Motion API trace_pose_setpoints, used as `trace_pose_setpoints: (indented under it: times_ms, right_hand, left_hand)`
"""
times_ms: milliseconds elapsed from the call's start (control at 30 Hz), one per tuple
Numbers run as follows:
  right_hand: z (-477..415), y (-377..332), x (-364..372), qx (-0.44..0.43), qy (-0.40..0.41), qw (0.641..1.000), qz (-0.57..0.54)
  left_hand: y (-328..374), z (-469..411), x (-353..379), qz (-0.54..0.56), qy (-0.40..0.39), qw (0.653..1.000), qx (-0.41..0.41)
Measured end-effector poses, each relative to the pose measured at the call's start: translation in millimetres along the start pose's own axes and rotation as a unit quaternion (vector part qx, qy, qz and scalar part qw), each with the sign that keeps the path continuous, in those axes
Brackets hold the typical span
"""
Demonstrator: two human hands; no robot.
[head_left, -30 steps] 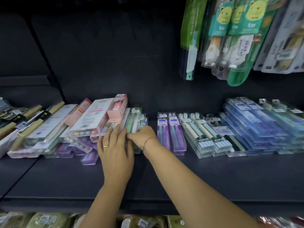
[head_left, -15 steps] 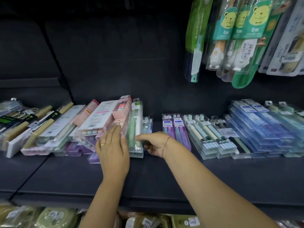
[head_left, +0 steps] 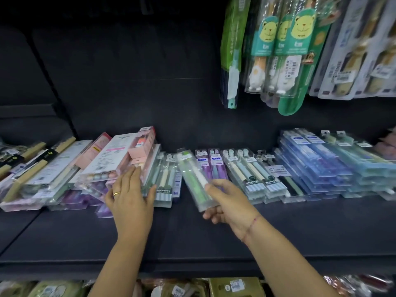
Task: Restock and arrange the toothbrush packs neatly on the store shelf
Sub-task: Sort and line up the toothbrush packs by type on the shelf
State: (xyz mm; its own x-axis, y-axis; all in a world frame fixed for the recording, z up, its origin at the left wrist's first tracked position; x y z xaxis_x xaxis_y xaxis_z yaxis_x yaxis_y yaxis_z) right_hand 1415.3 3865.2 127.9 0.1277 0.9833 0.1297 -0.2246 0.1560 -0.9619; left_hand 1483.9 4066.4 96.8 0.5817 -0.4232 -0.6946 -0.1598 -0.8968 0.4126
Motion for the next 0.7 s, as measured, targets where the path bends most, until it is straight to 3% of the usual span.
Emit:
trace_pose_setpoints:
  times_ms: [233,500,700]
  right_hand:
    - [33.2,20.3,-54.1,-0.042,0.040,0.998,0.017]
    - [34.7,38.8,-58.3,-0.053,0.049,0.997,-0.028]
    - [32.8,41.6,-47.0,-0.040,0.033,0.997,-0.063]
  left_hand:
    - [-5.6,-3.5,2.4,0.017,0.065,0.997,0.038]
    - [-9.8,4.8,-3.5,0.015,0.155,0.985,0.076]
    - [-16.2,6.7,-8.2,0.052,0.176,0.981,0.059]
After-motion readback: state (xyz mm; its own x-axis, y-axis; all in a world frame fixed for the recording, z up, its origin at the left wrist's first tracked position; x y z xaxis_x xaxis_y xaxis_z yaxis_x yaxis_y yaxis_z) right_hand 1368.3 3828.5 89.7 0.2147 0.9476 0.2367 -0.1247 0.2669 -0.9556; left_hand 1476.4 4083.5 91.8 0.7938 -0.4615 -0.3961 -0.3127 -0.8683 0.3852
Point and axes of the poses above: each hand's wrist, its own z-axis away from the middle knuckle, its own x-axis out of the palm, y = z × x, the point moved 2 cm from there along -z, towards the middle knuckle
